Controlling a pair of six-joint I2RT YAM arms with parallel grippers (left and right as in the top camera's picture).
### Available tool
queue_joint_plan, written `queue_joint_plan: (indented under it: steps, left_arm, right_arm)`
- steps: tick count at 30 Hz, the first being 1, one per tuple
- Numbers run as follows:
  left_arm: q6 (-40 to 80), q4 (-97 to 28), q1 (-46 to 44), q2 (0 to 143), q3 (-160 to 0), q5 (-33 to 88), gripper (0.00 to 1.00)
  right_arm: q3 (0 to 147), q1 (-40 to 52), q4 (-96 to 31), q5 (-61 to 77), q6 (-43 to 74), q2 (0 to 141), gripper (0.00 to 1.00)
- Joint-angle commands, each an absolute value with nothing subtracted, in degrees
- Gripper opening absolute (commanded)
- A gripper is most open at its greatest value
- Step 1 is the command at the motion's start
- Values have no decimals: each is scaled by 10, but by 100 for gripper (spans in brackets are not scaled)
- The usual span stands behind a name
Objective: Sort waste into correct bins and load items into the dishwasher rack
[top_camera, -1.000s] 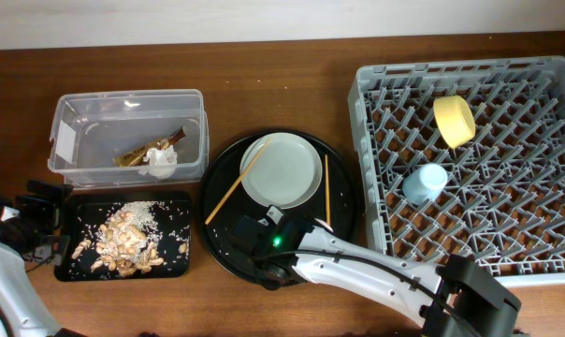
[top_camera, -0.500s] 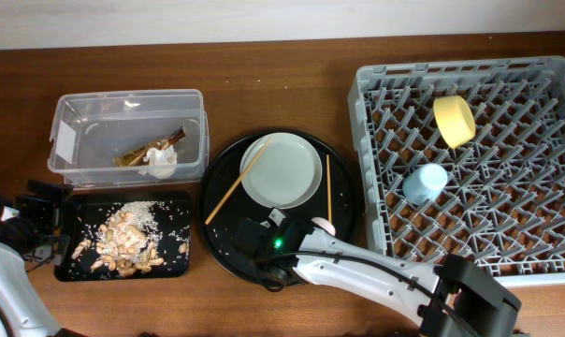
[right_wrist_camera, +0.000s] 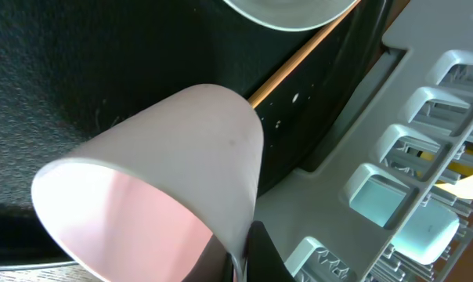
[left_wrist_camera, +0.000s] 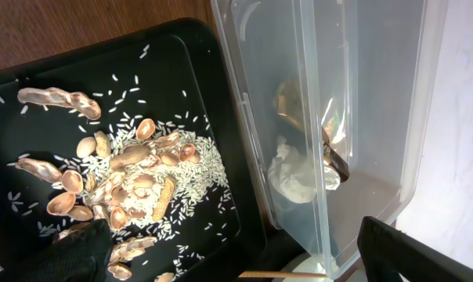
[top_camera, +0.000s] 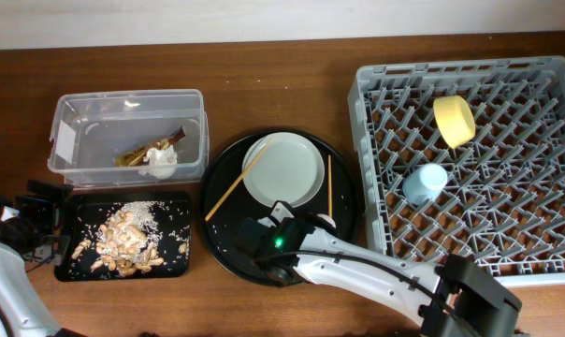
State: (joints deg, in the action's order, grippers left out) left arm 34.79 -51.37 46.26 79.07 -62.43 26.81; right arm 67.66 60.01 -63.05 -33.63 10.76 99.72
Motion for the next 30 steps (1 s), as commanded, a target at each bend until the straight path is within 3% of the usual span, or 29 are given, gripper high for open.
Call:
queue_joint_plan:
  steps: [1, 10, 16, 21, 30]
  left_arm:
    - [352, -515, 465, 781, -634, 270, 99]
    - [352, -515, 465, 781, -634, 270, 99]
    - [352, -515, 465, 781, -634, 270, 99]
    - [352, -515, 465, 781, -634, 270, 99]
    - [352, -515, 465, 781, -634, 270, 99]
  right_arm:
    - [674, 604, -621, -291, 114, 998, 4]
    - [736, 598, -624, -294, 109, 905, 4]
    - [743, 507, -614, -296, 50, 782, 4]
    - [743, 347, -474, -409, -95, 763, 4]
    - [743, 128, -132, -418, -342, 870, 4]
